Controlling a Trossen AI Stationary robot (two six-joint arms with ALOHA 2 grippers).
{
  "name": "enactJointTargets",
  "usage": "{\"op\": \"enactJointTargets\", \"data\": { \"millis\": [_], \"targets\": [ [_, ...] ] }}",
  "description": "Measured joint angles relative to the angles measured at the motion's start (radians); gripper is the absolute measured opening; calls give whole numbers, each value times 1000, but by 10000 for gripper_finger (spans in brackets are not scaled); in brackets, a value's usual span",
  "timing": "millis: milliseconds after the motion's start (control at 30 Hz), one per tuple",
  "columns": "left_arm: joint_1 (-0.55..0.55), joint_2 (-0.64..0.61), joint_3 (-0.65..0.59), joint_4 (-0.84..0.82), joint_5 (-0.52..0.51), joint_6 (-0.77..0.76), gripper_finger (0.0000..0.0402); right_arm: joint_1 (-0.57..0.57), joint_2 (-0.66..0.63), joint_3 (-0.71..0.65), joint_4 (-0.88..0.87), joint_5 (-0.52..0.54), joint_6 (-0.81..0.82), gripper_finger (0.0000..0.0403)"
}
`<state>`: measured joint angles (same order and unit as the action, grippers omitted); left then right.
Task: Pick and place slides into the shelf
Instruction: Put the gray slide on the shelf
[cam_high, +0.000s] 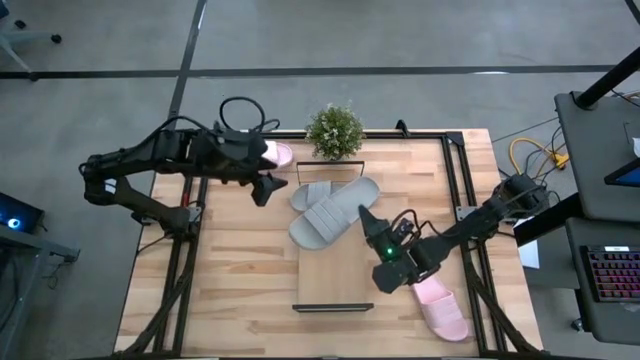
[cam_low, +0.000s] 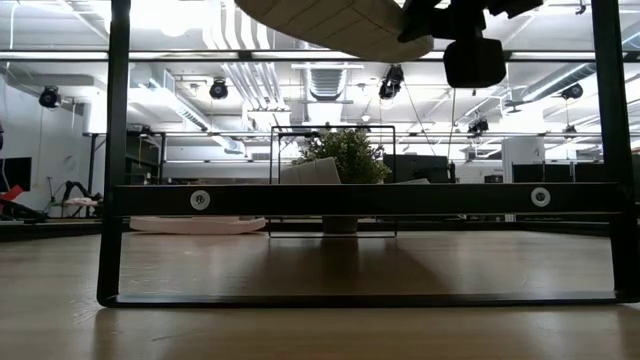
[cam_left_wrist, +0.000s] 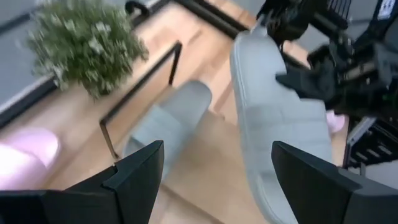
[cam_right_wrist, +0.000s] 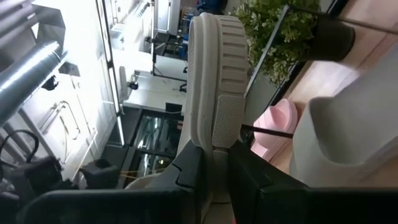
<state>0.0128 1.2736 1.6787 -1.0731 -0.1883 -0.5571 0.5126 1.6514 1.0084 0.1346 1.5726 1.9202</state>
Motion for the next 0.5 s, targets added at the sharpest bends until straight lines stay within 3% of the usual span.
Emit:
{"op": "enactJointTargets", "data": {
  "millis": [333, 500],
  "targets": [
    [-72, -10, -1, -5, -8, -217, 282, -22, -35, -1, -4, 0, -71, 39],
    [-115, -25, -22, -4, -93, -330, 282, -24, -64, -2, -9, 1, -126, 39]
  ]
}}
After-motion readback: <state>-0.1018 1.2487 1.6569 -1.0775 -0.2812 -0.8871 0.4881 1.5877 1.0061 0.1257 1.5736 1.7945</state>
